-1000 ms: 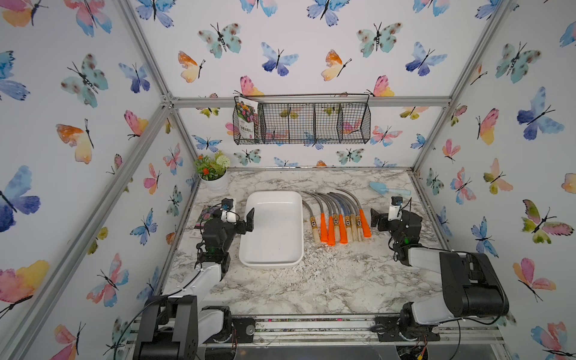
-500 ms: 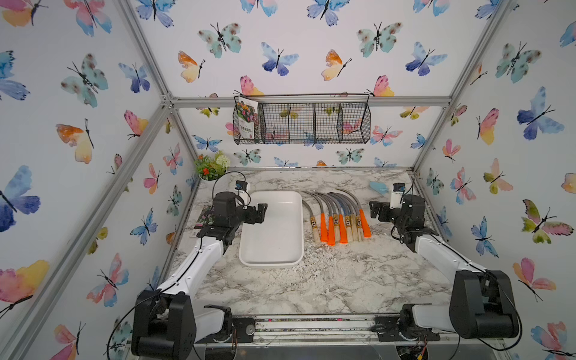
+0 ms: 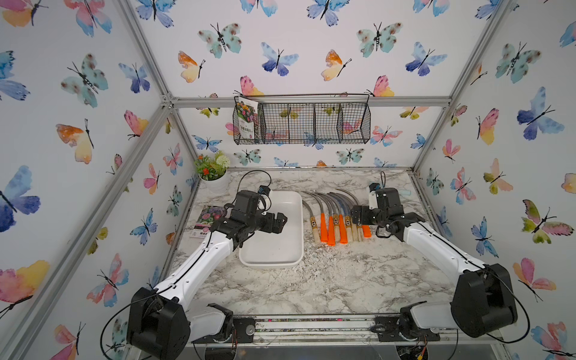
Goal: Put small sickles into storage boxes
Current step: Pick up the sickle at the center of the board.
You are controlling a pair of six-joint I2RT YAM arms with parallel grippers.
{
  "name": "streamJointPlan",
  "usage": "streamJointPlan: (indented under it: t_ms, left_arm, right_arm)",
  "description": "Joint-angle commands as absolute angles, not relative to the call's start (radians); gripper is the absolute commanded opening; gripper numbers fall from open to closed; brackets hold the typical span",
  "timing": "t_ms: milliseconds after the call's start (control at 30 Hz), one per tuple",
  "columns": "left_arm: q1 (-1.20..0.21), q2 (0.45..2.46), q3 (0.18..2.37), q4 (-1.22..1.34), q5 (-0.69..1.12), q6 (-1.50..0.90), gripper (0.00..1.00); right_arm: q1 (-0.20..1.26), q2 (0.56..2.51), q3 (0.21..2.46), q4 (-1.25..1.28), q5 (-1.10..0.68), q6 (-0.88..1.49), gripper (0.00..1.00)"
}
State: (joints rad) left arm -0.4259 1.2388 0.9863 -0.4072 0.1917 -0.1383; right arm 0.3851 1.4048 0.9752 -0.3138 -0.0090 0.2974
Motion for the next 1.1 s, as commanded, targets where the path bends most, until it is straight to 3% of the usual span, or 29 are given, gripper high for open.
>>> streamJointPlan:
  t_ms: [0, 333, 600, 733, 1000, 1067]
  left_arm:
    - [-0.461, 1.189, 0.995, -0.516, 0.179, -0.199, 0.98]
    - [-0.481, 1.055, 0.946, -0.603, 0.202, -0.260, 0.98]
    - [-0.482, 0.993, 0.920, -0.637, 0.213, -0.282, 0.98]
    - [-0.480, 0.997, 0.928, -0.645, 0.210, -0.279, 0.98]
    - [-0.482, 1.017, 0.957, -0.659, 0.197, -0.261, 0.98]
    - [-0.481, 1.023, 0.958, -0.657, 0.199, -0.261, 0.98]
  right_arm:
    - [0.473, 1.451, 1.038, -0.428, 0.058, 0.365, 0.98]
    - [0.673, 1.626, 1.182, -0.481, 0.110, 0.455, 0.98]
    - [0.736, 1.781, 1.325, -0.563, 0.124, 0.466, 0.96]
    - [0.737, 1.858, 1.388, -0.614, 0.120, 0.447, 0.84]
    - [0.736, 1.941, 1.442, -0.621, 0.097, 0.405, 0.51]
    - [0.736, 1.970, 1.459, -0.627, 0.089, 0.402, 0.49]
